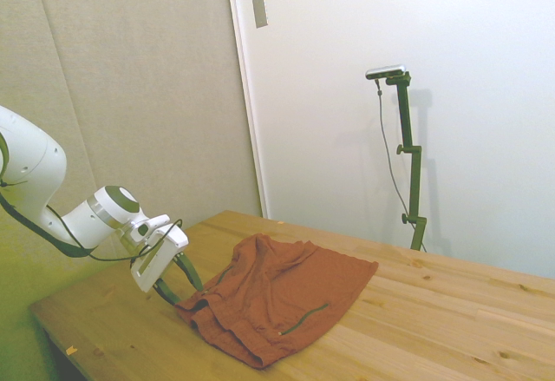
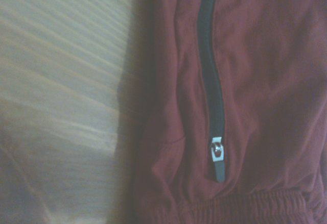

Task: Fold the shorts

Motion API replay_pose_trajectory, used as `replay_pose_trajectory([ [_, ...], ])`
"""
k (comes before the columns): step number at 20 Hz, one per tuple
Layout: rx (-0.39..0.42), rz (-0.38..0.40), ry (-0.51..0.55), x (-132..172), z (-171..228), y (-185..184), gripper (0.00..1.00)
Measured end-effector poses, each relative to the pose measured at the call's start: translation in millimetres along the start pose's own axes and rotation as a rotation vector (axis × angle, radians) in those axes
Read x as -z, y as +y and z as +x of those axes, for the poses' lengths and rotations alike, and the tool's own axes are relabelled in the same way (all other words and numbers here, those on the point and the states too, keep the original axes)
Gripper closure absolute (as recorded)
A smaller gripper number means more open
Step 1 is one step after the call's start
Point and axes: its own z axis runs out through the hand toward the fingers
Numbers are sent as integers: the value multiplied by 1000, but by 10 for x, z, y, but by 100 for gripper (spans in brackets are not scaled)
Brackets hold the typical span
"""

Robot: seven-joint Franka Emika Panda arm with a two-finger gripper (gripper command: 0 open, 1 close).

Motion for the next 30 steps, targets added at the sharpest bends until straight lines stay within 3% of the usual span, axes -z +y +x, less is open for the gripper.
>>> replay_pose_trajectory([
  [26,10,28,-28,-80,-225,-54,100],
  [30,-17,77,-40,28,-295,85,100],
])
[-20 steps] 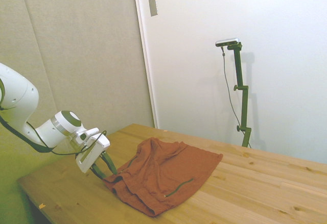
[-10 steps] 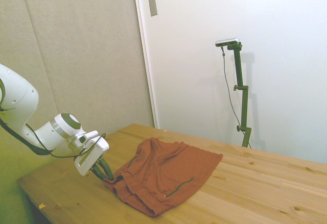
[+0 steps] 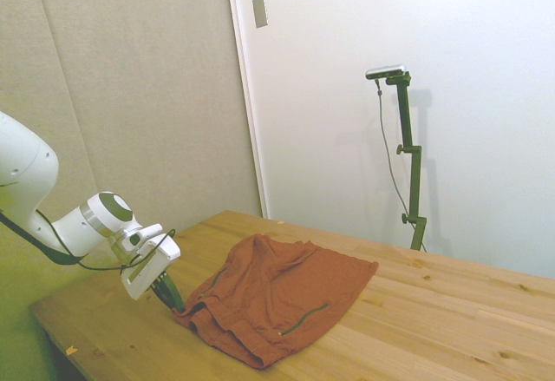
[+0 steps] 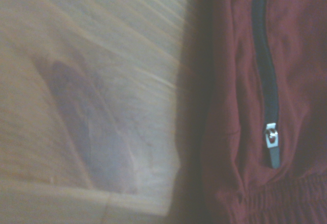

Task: Fold the shorts

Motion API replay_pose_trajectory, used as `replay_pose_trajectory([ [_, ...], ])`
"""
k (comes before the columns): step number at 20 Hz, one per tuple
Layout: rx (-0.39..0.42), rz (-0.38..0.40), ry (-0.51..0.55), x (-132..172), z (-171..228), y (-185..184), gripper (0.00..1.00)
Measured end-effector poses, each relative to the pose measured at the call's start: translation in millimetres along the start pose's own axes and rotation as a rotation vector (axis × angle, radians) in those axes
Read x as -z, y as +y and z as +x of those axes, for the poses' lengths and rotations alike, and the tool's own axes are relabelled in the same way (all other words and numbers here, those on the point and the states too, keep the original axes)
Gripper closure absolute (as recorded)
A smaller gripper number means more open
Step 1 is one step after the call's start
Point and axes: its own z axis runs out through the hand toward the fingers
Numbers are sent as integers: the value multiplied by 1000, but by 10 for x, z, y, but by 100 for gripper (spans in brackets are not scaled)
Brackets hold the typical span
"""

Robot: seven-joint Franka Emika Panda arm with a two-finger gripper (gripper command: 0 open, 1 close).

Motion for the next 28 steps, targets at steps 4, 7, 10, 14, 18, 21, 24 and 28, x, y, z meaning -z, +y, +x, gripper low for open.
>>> replay_pose_trajectory([
  [4,-47,70,6,252,-18,275,100],
  [7,-98,124,8,398,6,539,100],
  [10,-162,179,2,463,92,842,100],
  [14,-252,243,-9,474,289,1283,100],
  [18,-353,321,-54,469,528,1671,100],
  [21,-410,390,-99,365,735,1920,100],
  [24,-447,438,-146,156,951,2181,100],
  [28,-495,461,-189,-118,1150,2538,100],
])
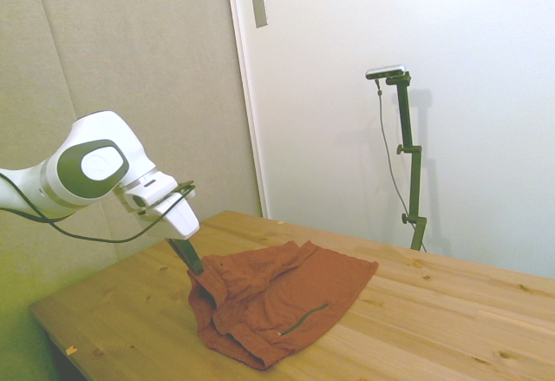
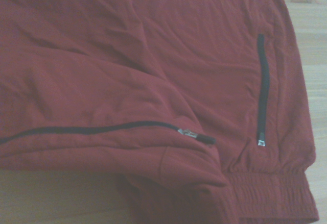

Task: Fold the shorts

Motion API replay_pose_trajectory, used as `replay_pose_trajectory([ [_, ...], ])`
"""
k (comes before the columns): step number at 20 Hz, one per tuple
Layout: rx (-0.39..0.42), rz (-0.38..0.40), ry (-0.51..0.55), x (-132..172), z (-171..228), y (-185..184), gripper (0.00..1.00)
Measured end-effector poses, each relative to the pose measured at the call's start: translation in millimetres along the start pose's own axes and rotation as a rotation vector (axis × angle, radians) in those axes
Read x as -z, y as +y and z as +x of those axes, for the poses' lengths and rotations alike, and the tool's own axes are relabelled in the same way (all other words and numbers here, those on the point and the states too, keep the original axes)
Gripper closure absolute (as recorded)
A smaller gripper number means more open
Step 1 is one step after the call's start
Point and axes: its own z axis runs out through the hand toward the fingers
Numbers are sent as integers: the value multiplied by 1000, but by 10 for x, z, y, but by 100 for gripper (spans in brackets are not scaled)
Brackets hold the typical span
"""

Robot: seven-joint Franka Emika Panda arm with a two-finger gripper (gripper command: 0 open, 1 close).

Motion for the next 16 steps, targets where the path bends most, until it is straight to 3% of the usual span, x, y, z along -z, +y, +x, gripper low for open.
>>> replay_pose_trajectory([
  [2,-32,2,-20,-112,170,183,100],
  [3,-48,4,-29,-188,254,283,0],
  [9,-116,23,-88,-814,605,664,0],
  [16,-176,-23,-134,-1414,805,902,0],
])
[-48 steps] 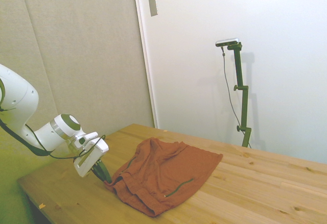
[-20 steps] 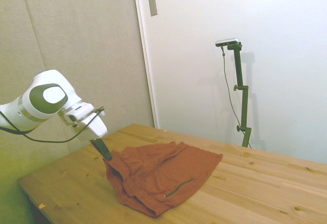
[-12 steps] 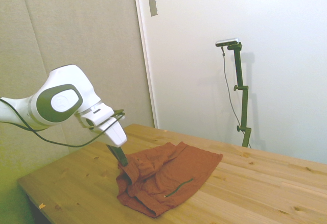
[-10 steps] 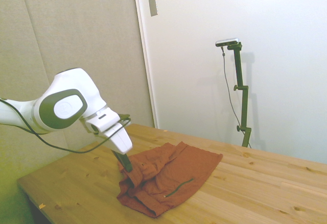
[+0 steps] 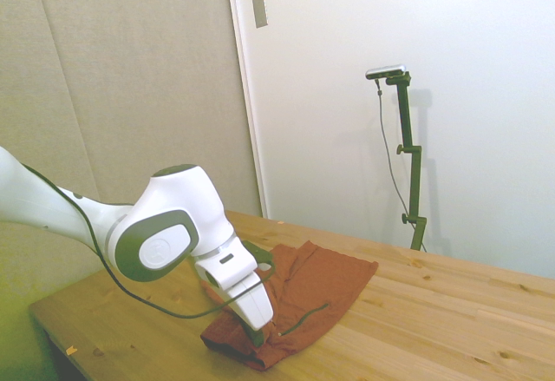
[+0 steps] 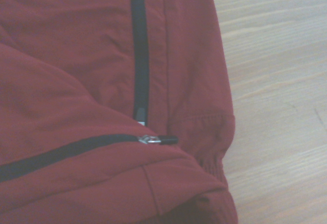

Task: Fold the shorts

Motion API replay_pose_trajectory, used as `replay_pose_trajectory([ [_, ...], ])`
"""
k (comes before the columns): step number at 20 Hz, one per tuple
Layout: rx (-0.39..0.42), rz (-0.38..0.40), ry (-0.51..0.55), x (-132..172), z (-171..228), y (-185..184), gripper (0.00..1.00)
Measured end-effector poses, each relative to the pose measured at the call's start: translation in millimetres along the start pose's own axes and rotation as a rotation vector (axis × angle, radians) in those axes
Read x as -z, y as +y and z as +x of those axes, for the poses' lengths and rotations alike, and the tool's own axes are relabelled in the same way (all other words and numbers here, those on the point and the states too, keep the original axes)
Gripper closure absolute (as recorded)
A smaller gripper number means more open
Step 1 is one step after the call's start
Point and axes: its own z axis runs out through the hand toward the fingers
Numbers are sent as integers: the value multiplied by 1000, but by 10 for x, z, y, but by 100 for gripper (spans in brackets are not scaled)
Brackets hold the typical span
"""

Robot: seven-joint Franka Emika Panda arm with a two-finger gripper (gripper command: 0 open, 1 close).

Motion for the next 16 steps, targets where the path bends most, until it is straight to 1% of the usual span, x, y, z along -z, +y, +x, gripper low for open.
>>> replay_pose_trajectory([
  [5,-15,-23,-18,-159,67,37,0],
  [10,-10,-23,-12,-151,96,50,0],
  [12,21,-28,20,-41,83,23,0],
  [14,47,-47,78,174,7,-47,0],
  [16,91,-67,126,419,-157,-172,0],
])
